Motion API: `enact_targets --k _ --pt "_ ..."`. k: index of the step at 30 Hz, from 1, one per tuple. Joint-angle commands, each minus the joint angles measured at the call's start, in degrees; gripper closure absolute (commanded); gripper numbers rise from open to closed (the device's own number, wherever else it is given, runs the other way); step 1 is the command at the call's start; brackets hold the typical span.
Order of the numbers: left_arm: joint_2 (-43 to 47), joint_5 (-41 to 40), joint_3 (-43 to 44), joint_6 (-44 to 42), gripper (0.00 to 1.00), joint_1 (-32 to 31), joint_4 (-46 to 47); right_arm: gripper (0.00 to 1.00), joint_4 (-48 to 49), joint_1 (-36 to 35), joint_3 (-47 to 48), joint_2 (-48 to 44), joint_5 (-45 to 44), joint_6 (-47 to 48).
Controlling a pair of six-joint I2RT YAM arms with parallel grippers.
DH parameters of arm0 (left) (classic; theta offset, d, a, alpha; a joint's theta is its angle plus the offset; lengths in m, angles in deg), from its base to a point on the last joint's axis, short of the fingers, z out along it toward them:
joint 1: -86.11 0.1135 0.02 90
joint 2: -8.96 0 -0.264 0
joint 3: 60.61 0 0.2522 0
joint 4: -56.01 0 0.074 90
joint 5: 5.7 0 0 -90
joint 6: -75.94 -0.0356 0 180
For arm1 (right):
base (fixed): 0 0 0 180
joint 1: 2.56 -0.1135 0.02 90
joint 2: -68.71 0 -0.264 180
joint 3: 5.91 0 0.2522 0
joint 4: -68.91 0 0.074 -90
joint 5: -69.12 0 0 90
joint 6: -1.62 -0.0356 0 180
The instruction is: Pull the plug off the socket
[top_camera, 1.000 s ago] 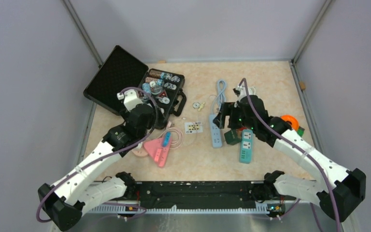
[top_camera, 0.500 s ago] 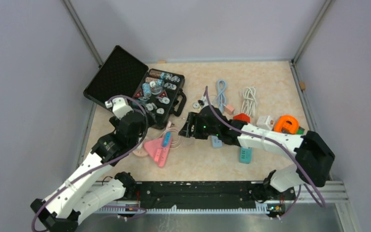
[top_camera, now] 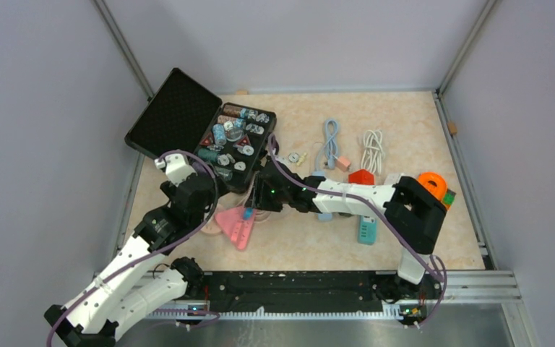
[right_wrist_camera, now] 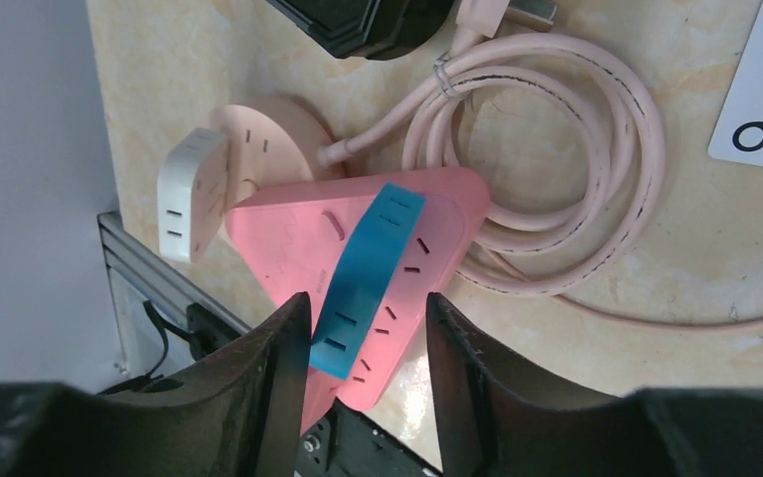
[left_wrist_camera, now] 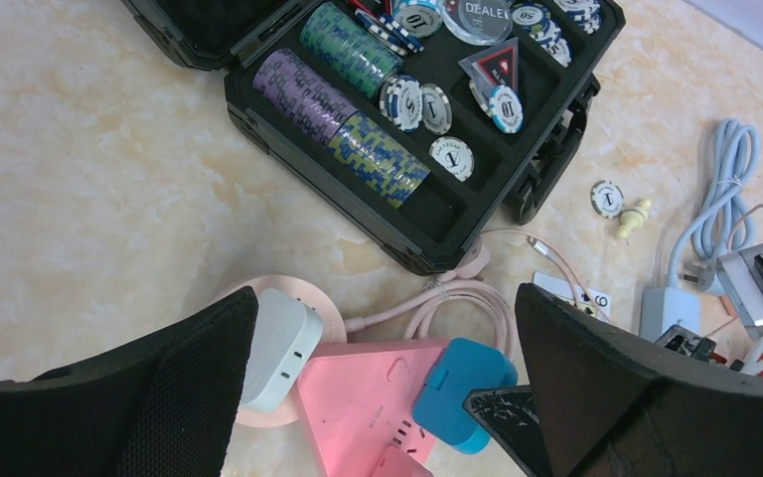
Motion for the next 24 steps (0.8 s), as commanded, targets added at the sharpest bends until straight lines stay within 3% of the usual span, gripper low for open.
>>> enact_targets --k 1,10,24 --pt "0.43 0.15 -0.56 -0.04 0.01 0.33 -0.44 0.61 -1.14 -0.63 3.91 1.49 -1.32 0.5" --pt "-0.69 2.98 -0.99 -3.56 0.01 0.36 3.06 0.99 -8.87 -0.17 3.76 -1.14 -5.32 4.14" --pt "-10.04 22.92 -1.91 -9.48 0.01 0.41 10.46 1.0 -17.84 8.19 -5.62 -12.34 3.09 18.8"
